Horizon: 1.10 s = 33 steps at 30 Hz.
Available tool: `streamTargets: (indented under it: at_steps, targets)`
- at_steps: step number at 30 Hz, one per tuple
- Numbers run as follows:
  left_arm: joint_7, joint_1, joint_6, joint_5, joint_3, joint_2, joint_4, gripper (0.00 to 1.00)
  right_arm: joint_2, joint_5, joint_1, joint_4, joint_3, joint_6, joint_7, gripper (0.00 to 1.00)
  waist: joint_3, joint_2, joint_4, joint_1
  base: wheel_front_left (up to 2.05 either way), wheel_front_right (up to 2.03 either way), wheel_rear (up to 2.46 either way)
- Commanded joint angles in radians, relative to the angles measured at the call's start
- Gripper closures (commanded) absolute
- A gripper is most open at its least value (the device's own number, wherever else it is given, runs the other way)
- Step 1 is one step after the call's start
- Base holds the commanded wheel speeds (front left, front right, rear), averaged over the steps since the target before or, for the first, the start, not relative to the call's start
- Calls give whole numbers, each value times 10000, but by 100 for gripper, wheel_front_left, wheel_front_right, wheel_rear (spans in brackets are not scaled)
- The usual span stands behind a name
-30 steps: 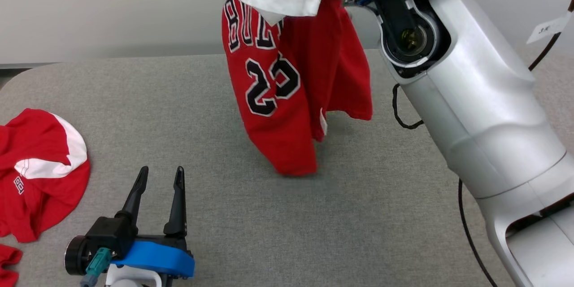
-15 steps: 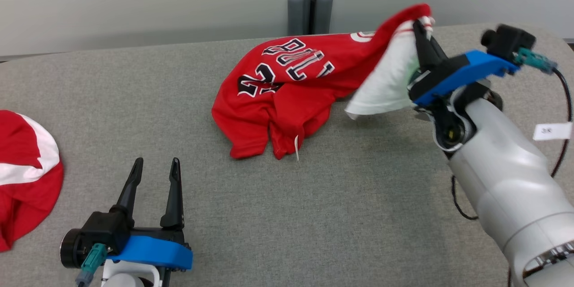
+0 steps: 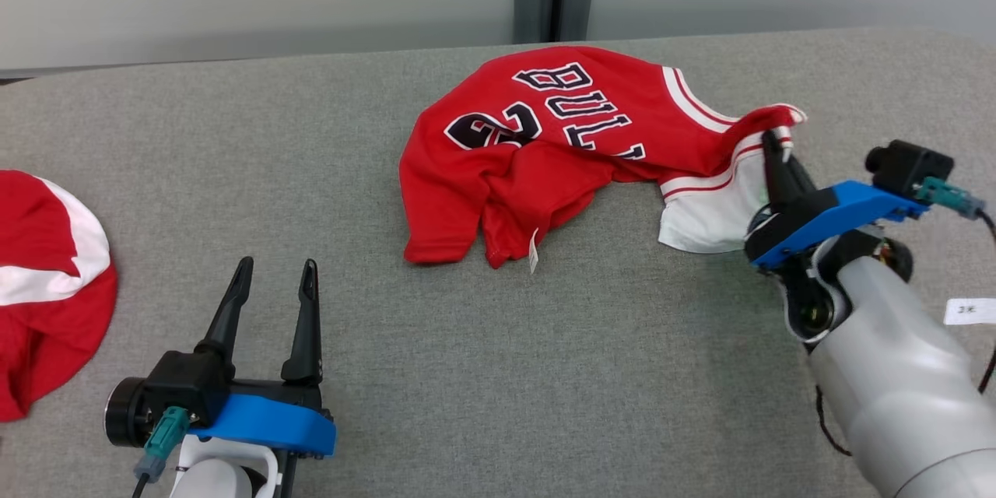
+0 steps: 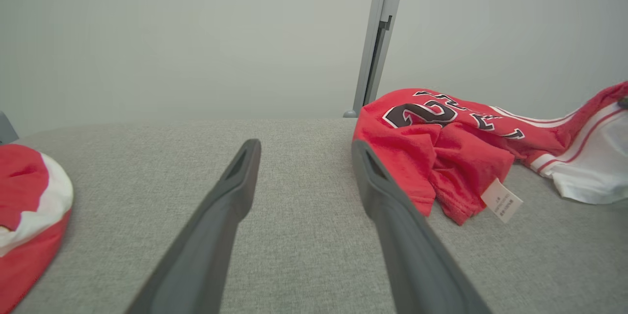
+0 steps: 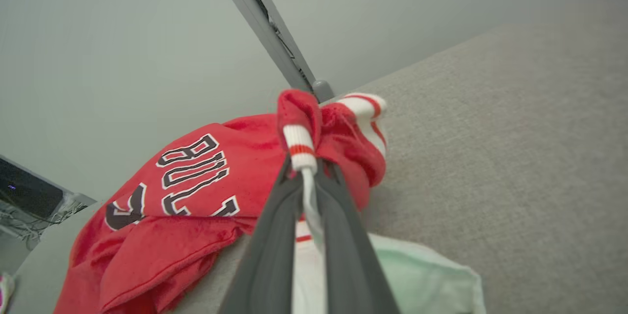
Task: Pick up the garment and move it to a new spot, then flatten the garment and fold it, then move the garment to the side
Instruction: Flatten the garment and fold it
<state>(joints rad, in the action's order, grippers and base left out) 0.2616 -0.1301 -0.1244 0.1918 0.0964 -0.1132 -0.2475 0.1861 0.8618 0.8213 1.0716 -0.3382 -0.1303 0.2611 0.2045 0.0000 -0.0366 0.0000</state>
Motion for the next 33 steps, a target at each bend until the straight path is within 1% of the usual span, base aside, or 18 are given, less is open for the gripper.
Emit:
streamTargets:
  at_steps: [1,3,5,9,10,12,15,18,20,23,26,31,32,33]
  targets:
    - [51,-3,-67,-58,-7,-33,-20,0,-51,26,-254,-256,-84,-8,-6,100,-78,0,-18,0,0,0,0]
    - [51,103,-69,-25,-24,-26,-46,0,-77,111,-669,-1101,-248,-7,-246,100,-243,0,-41,0,0,0,0]
    - [51,242,-71,10,-57,-19,-65,0,-45,254,-1198,-2206,-321,-7,-608,100,-424,0,-91,0,0,0,0]
    - [51,420,-73,46,-118,7,-52,0,233,635,-2810,-4816,48,-7,-1760,100,-706,0,-205,0,0,0,0]
    - [50,450,-72,54,-142,5,-37,0,360,615,-3289,-5407,260,-7,-2072,100,-745,0,-234,0,0,0,0]
    - [51,533,-65,53,-190,9,12,0,679,164,-4150,-6325,959,-7,-2532,100,-771,0,-302,0,0,0,0]
    - [50,516,-63,20,-210,-11,103,0,521,-668,-5021,-7108,2257,-10,-3114,100,-656,0,-354,0,0,0,0]
    - [50,270,-67,-32,-122,-36,191,0,297,-1843,-5210,-7214,3490,-8,-3532,100,-374,0,-277,0,0,0,0]
    - [51,82,-71,-90,-21,-73,236,0,57,-2629,-4866,-7030,4013,-8,-3730,100,-115,0,-189,0,0,0,0]
    - [51,-163,-68,-97,72,-160,246,0,-273,-3423,-4166,-6543,4634,-8,-3844,100,299,0,6,0,0,0,0]
    - [51,-437,-71,-97,203,-195,256,0,-454,-4038,-3401,-5889,5093,-8,-3666,100,650,0,268,0,0,0,0]
    - [51,-693,-76,-93,345,-203,204,0,-298,-5053,-2391,-4684,5470,-8,-3134,100,966,0,607,0,0,0,0]
    - [51,-707,-77,-77,353,-197,174,0,-260,-5209,-2255,-4472,5478,-8,-3005,5,976,0,648,0,0,0,0]
    - [51,-723,-77,-65,369,-188,144,0,-168,-5461,-2163,-4282,5499,-7,-2832,0,968,0,682,0,0,0,0]
